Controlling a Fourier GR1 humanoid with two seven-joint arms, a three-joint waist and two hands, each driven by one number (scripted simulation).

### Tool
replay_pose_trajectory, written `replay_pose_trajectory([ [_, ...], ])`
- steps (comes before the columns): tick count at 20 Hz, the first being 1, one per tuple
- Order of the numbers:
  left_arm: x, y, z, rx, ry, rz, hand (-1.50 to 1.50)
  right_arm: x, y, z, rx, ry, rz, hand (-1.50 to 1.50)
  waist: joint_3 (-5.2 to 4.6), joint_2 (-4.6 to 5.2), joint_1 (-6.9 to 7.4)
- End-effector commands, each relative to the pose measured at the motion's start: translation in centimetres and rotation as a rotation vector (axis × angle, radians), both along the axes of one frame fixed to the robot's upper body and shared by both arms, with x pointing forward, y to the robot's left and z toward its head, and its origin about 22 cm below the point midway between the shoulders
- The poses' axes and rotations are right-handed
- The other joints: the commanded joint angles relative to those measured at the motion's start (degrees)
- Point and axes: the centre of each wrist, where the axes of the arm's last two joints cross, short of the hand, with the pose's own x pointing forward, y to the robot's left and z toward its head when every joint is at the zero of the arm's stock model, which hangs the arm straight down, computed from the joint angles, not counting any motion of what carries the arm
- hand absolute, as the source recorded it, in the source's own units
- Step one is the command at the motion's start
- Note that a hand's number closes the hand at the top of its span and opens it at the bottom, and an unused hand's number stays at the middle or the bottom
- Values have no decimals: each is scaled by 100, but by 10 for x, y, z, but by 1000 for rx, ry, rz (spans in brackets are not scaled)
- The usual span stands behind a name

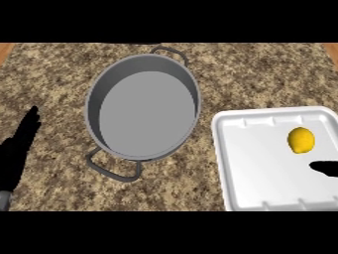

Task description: Pick the lemon from the tray and place it in the pot

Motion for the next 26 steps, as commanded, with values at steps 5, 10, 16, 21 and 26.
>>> replay_pose_trajectory([
  [5,2,-5,-5,-6,15,8,0,54,14,40,209,310,-10,-150,20,0,-32],
  [10,3,-1,12,-8,6,1,0,86,11,50,272,350,-21,-150,30,-16,1],
  [16,4,6,0,2,20,14,0,113,10,44,252,453,-22,-150,26,2,-26],
  [21,4,-7,-3,-11,-13,35,0,122,21,20,277,506,-20,-150,31,-13,-86],
  [26,-1,-6,-4,-2,6,25,0,134,36,-1,303,519,-25,-150,33,-14,-96],
])
